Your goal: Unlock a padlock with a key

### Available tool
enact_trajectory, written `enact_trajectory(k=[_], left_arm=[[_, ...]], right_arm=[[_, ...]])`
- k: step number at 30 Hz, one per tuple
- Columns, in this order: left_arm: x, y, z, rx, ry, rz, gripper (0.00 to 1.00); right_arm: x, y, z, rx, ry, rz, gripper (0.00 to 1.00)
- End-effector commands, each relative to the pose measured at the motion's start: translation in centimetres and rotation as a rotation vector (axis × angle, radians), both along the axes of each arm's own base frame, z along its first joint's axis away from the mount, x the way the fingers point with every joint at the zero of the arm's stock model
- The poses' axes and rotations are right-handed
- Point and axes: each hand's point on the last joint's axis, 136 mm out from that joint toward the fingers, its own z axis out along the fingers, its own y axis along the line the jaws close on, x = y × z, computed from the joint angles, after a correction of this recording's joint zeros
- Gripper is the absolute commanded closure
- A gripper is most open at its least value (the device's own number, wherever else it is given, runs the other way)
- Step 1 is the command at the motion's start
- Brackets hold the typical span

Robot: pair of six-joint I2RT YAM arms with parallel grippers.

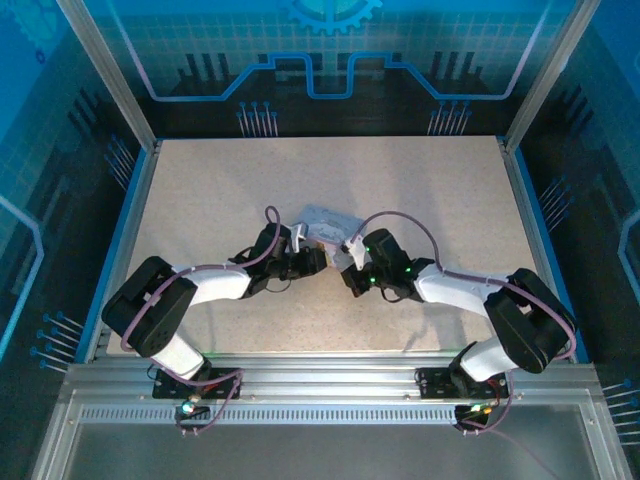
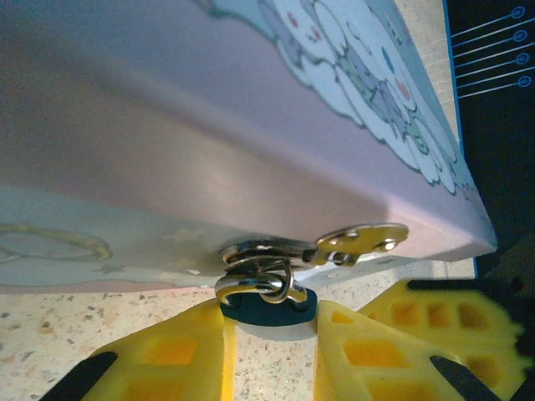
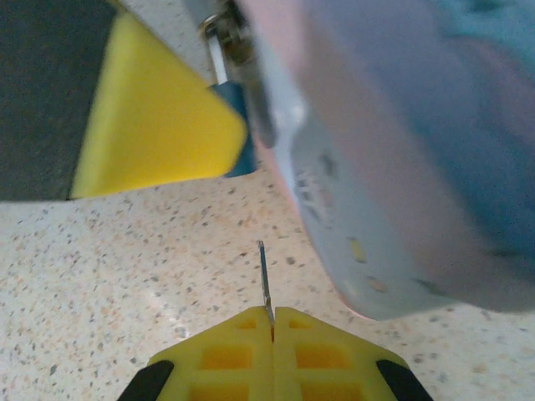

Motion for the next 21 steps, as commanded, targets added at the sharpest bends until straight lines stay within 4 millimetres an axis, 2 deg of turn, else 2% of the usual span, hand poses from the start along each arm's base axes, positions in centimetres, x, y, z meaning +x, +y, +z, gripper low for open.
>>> enact_trajectory(k=[1, 11, 21], left_arm=[[0.4, -1.4, 3.1, -0.060, -0.045, -0.030, 0.75], [0.5, -1.3, 3.4, -0.058, -0.040, -0.024, 0.74], [0.4, -1.2, 3.3, -0.057, -0.031, -0.015, 0.74]], right_arm=[[-0.3, 1.4, 0.1, 0.031, -0.033, 0.039, 1.00], [0.2, 2.1, -0.4, 0.029, -0.033, 0.029, 1.00], [1.4, 1.7, 0.5, 0.046, -0.071, -0.016, 1.00]])
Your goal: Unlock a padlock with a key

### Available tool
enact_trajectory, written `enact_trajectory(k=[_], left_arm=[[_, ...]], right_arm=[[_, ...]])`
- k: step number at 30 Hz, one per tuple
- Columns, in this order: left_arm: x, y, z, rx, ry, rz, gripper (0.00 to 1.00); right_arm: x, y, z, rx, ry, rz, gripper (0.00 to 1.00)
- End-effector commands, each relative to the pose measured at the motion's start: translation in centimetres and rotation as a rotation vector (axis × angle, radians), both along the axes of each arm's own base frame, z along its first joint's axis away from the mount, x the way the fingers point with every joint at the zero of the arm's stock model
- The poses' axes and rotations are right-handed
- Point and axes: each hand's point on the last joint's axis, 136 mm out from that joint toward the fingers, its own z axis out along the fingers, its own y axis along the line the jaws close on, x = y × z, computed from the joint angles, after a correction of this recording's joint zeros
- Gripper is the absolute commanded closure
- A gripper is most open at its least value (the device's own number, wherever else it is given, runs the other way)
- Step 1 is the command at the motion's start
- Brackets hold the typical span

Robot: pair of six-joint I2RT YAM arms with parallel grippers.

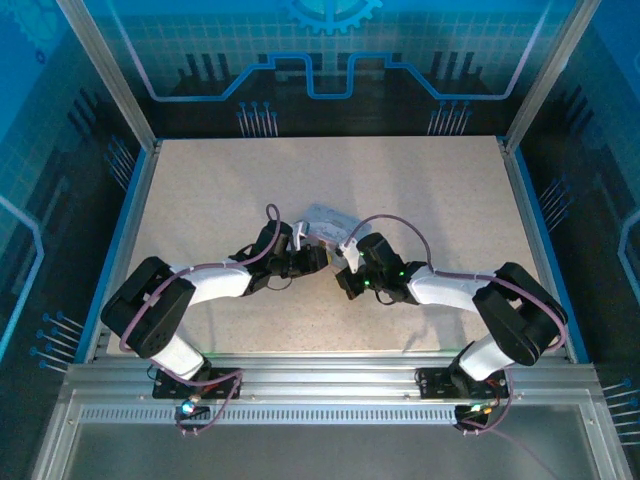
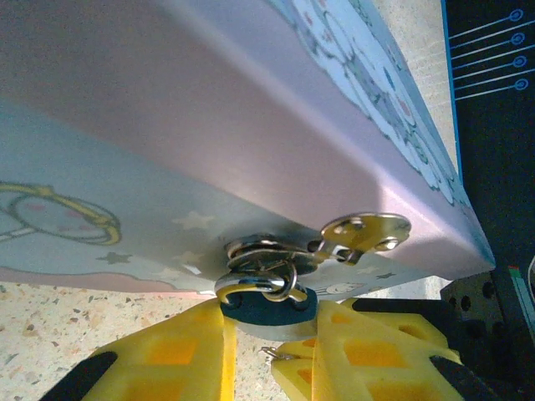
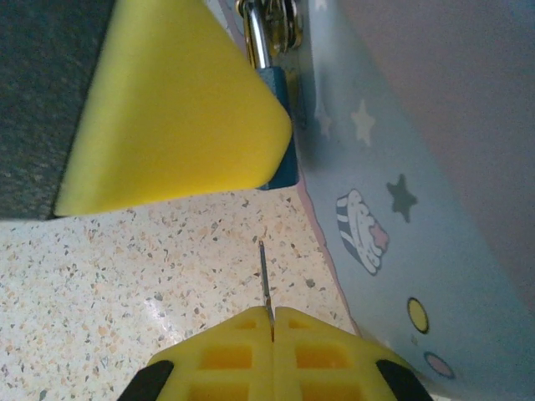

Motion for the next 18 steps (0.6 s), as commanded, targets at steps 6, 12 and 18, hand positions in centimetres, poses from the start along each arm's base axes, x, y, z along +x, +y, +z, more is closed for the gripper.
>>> enact_trajectory(k=[6, 12, 18], left_arm=[[0.1, -0.9, 2.8, -0.069, -0.023, 0.003, 0.74], [0.1, -0.9, 2.7, -0.078, -0.015, 0.010, 0.74], [0.0, -0.9, 2.5, -0.075, -0.012, 0.007, 0.74]], right_arm=[[1.4, 0.8, 2.0, 0.096, -0.058, -0.016, 1.00], [2.3, 0.7, 2.4, 0.106, -0.075, -0.030, 1.00], [2.3, 0.0, 2.0, 0.070, -0.066, -0.047, 1.00]])
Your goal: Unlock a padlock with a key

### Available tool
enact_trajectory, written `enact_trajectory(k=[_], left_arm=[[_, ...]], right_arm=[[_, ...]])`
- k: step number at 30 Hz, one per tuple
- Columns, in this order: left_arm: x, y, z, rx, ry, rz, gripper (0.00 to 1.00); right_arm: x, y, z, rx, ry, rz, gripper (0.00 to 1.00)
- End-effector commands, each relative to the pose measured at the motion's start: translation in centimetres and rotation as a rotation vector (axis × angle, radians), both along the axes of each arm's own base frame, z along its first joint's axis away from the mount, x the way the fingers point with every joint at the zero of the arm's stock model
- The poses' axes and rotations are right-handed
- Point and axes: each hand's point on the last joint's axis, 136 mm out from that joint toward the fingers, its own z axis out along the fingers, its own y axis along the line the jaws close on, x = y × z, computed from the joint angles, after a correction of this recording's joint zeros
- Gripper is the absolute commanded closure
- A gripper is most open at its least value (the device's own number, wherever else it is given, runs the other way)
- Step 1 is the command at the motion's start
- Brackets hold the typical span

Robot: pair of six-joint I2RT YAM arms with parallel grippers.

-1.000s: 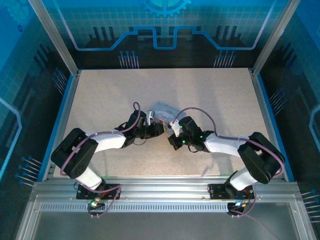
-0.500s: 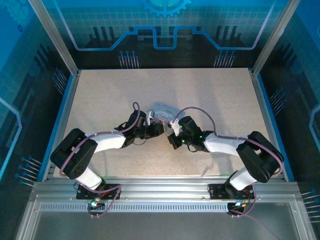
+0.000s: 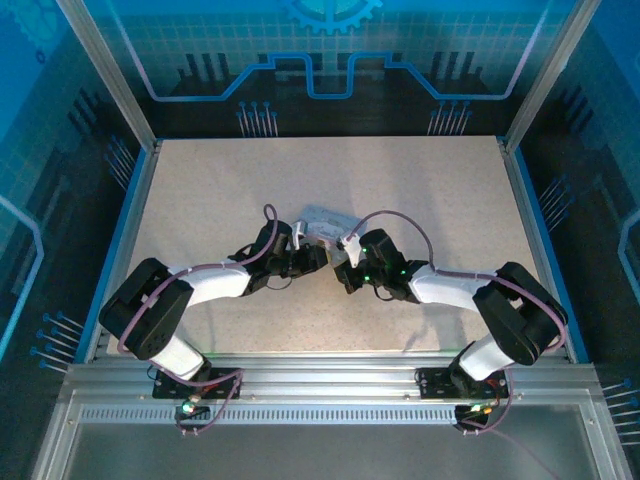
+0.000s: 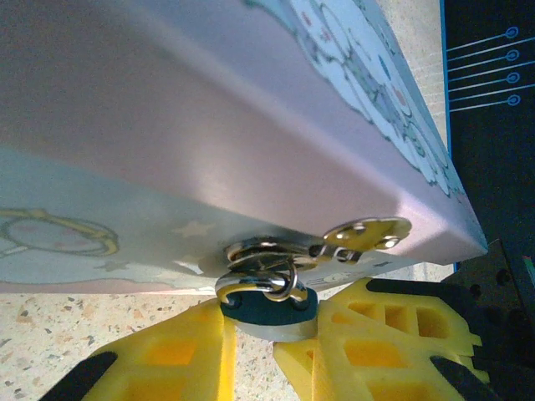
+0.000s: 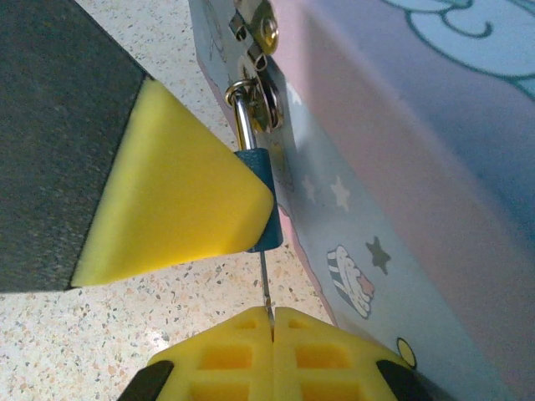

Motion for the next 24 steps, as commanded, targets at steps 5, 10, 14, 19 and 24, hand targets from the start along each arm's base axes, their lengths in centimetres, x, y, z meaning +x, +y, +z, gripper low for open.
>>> enact_trajectory(k=[5, 10, 14, 19, 24], left_arm=[[0.1, -1.0, 2.1, -0.049, -0.047, -0.023, 0.74], [0.1, -1.0, 2.1, -0.048, -0.047, -0.026, 0.74], [0.2, -1.1, 2.0, -0.048, -0.047, -0.028, 0.74], [0.2, -1.1, 2.0, -0.046, -0.044, -0.028, 0.74], [0.2, -1.2, 1.8, -0.044, -0.039, -0.030, 0.74]], right_arm=[[1.0, -0.5, 1.1, 0.016, -0.035, -0.035, 1.00], [1.1, -0.3, 1.6, 0.040, -0.043, -0.026, 1.00], [1.0, 0.0, 1.7, 0.048, -0.040, -0.014, 1.00], [1.3, 0.6, 2.7, 0.080, -0.067, 0.003, 1.00], [1.3, 0.9, 3.1, 0.099, -0.079, 0.018, 1.00]])
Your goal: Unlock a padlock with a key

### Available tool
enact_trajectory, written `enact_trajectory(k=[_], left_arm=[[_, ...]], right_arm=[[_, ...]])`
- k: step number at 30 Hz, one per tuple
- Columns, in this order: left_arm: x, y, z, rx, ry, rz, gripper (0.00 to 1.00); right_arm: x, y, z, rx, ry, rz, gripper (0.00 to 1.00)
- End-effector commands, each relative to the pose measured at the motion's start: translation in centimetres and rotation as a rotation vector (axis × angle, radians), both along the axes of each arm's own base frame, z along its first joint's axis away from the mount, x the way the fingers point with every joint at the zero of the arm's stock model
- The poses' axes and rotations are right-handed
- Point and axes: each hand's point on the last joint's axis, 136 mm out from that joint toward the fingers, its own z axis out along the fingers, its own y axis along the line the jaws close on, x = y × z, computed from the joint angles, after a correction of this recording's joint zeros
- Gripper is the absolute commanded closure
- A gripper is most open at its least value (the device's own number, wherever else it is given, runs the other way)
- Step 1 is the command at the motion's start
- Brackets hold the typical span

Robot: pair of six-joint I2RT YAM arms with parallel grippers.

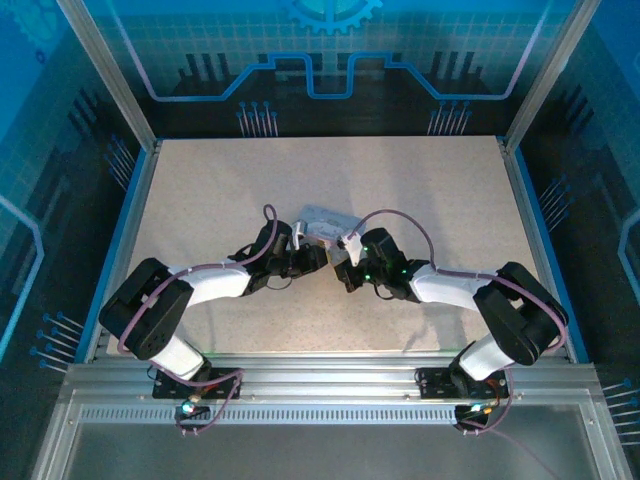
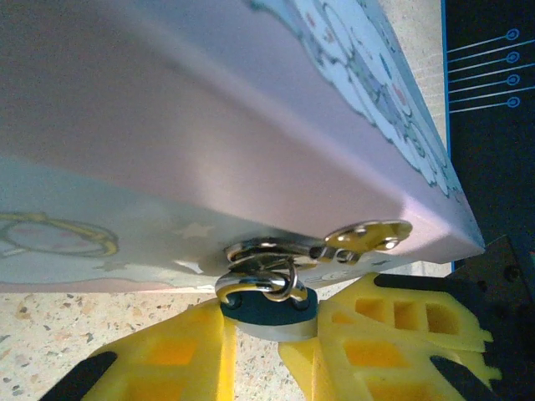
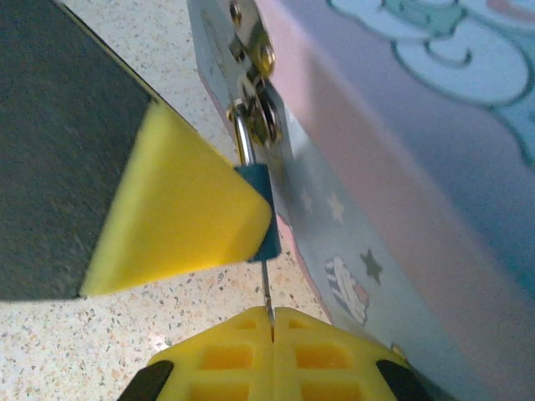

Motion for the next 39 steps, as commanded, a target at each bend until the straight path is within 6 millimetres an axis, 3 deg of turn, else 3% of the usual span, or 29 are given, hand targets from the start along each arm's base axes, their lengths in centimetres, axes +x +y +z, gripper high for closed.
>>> enact_trajectory(k=[1, 8, 28, 31, 39], left_arm=[[0.2, -1.1, 1.8, -0.039, -0.047, -0.034, 0.74], [0.2, -1.2, 1.8, -0.039, -0.044, -0.035, 0.74], [0.4, -2.2, 3.0, -0.131, -0.002, -0.020, 0.74], [0.5, -2.1, 2.3, -0.120, 0.005, -0.015, 0.74], [1.1, -2.3, -0.3, -0.117, 0.035, 0.006, 0.75]], right_arm=[[1.0, 0.9, 2.7, 0.076, -0.072, 0.016, 1.00], [1.3, 0.7, 2.8, 0.079, -0.080, -0.007, 1.00], [3.1, 2.9, 5.8, 0.251, -0.169, -0.010, 1.00], [3.0, 2.6, 5.4, 0.236, -0.159, -0.025, 1.00], [1.8, 0.8, 1.5, 0.158, -0.049, -0.081, 1.00]])
